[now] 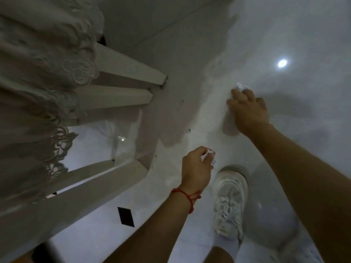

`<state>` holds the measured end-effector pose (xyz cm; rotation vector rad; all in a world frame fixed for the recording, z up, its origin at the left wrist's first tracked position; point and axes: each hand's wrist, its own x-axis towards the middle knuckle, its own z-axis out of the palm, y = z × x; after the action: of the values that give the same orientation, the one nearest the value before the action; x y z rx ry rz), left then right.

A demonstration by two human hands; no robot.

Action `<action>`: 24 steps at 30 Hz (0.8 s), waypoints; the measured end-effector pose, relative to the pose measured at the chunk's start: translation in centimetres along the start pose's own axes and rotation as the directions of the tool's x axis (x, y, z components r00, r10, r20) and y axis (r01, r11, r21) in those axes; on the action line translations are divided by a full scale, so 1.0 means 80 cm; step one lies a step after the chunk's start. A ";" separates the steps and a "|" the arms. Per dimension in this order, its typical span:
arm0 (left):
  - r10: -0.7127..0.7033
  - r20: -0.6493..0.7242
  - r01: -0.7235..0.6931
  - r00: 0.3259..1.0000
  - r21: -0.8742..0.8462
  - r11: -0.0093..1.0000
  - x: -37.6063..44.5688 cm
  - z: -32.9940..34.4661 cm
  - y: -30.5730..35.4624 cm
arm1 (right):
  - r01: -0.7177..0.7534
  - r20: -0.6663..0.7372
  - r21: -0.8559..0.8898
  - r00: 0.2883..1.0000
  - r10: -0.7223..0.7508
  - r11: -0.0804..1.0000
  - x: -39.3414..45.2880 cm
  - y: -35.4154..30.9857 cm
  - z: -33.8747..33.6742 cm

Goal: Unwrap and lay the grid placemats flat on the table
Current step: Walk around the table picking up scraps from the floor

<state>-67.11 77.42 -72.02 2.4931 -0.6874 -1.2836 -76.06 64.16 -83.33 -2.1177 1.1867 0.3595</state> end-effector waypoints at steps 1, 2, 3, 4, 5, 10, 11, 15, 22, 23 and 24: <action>-0.015 -0.004 0.015 1.000 -0.016 1.000 0.000 0.000 -0.004 | -0.005 -0.038 -0.012 0.999 0.005 1.000 -0.006 0.005 0.004; -0.030 -0.005 0.029 1.000 -0.028 0.999 -0.001 0.000 -0.007 | -0.017 -0.077 -0.002 0.997 0.017 1.000 -0.013 0.011 0.007; -0.042 -0.002 0.042 0.999 -0.033 0.999 -0.004 0.001 -0.009 | -0.034 -0.114 0.025 0.993 0.036 0.999 -0.021 0.017 0.008; -0.047 0.001 0.047 0.999 -0.030 0.998 -0.007 0.002 -0.010 | -0.049 -0.137 0.056 0.989 0.057 0.997 -0.029 0.025 0.009; -0.046 0.004 0.046 0.999 -0.026 0.999 -0.010 0.003 -0.010 | -0.064 -0.147 0.079 0.986 0.076 0.995 -0.035 0.033 0.009; -0.025 -0.003 0.025 1.000 -0.029 0.999 -0.031 0.009 0.007 | -0.140 -0.216 0.296 0.954 0.208 0.945 -0.064 0.059 -0.011; -0.015 -0.003 0.015 1.000 -0.029 0.999 -0.037 0.008 0.015 | -0.145 -0.245 0.336 0.941 0.235 0.931 -0.073 0.058 -0.020; 0.023 -0.003 -0.023 1.000 -0.028 0.999 -0.071 -0.001 0.058 | -0.100 -0.325 0.448 0.908 0.266 0.889 -0.135 0.043 -0.063; 0.089 -0.008 -0.089 0.996 -0.010 0.996 -0.178 -0.038 0.160 | -0.077 -0.341 0.593 0.877 0.337 0.802 -0.290 0.010 -0.179; 0.094 -0.004 -0.094 0.996 -0.004 0.996 -0.198 -0.045 0.176 | -0.094 -0.333 0.613 0.870 0.365 0.784 -0.314 0.007 -0.200; 0.100 0.002 -0.100 0.995 -0.002 0.995 -0.218 -0.052 0.193 | -0.108 -0.326 0.638 0.859 0.395 0.762 -0.338 0.005 -0.222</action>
<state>-76.91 73.25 -50.94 2.4222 -0.8006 -1.2511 -92.63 69.55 -56.12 -1.4945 1.6063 -0.3873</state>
